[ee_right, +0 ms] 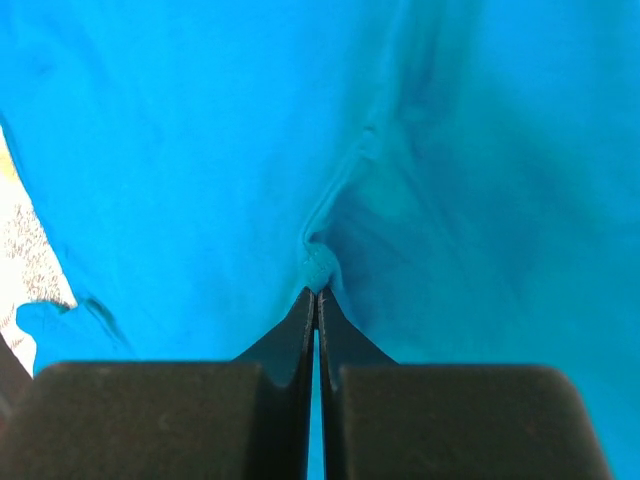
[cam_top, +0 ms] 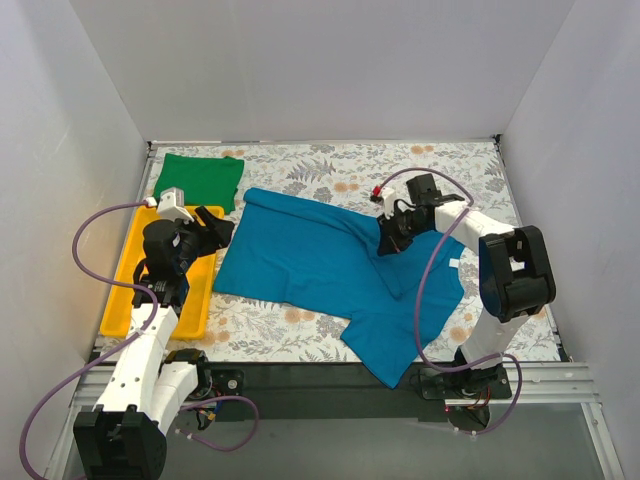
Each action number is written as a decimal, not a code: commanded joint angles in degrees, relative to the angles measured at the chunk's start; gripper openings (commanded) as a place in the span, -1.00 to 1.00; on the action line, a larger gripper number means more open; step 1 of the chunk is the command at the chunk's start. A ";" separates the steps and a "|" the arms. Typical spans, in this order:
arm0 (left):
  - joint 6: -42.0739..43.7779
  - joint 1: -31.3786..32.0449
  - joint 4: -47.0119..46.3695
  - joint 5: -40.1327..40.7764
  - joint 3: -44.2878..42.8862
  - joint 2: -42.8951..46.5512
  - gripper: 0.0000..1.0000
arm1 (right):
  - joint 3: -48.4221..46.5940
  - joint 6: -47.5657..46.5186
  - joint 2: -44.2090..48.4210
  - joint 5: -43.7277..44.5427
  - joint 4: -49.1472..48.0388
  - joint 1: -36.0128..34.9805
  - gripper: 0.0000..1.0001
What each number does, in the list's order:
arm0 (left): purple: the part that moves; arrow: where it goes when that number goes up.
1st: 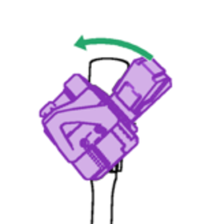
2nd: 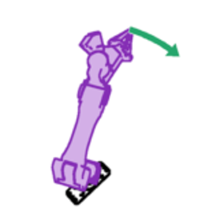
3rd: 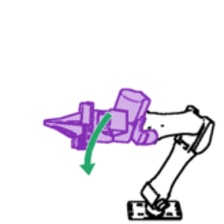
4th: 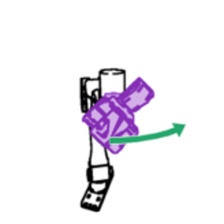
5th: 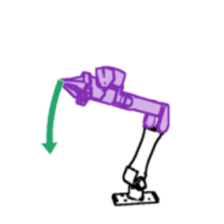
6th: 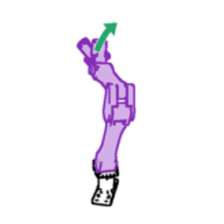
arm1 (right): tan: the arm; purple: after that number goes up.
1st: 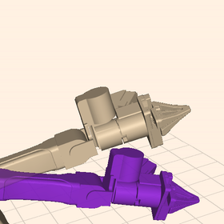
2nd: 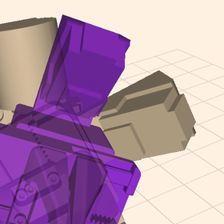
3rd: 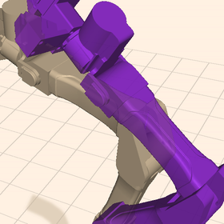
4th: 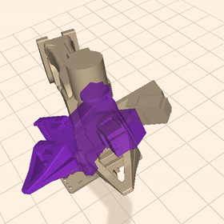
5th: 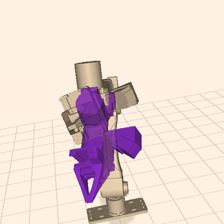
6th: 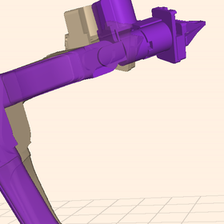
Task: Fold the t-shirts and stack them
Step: Fold the tshirt
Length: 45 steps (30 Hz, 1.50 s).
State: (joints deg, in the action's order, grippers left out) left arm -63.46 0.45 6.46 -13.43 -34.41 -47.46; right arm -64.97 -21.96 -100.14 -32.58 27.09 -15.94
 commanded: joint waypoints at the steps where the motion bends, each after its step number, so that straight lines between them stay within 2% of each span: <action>1: 0.09 -0.18 -0.22 -0.72 0.31 0.27 0.10 | 0.72 -2.30 2.23 -0.12 0.51 -1.89 -0.96; 13: 0.00 -0.18 -0.57 -1.33 0.40 -0.26 0.10 | 2.39 -6.16 2.76 4.45 1.21 -5.76 -0.96; 24: -0.43 -0.18 -0.92 -2.30 0.40 -1.67 0.10 | 3.53 -9.33 3.02 4.80 2.35 -7.08 -0.96; 37: -0.61 -0.18 -0.92 -2.83 0.31 -2.55 0.10 | 2.66 -12.50 2.14 9.55 3.05 -14.37 -0.96; 45: -0.87 -0.10 -1.71 -4.14 0.40 -4.30 0.10 | 4.41 -14.17 4.07 13.50 2.88 -14.64 -0.96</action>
State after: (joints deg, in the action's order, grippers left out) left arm -64.34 0.45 5.74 -16.01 -34.30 -50.96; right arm -61.54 -34.89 -98.83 -21.08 28.95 -30.50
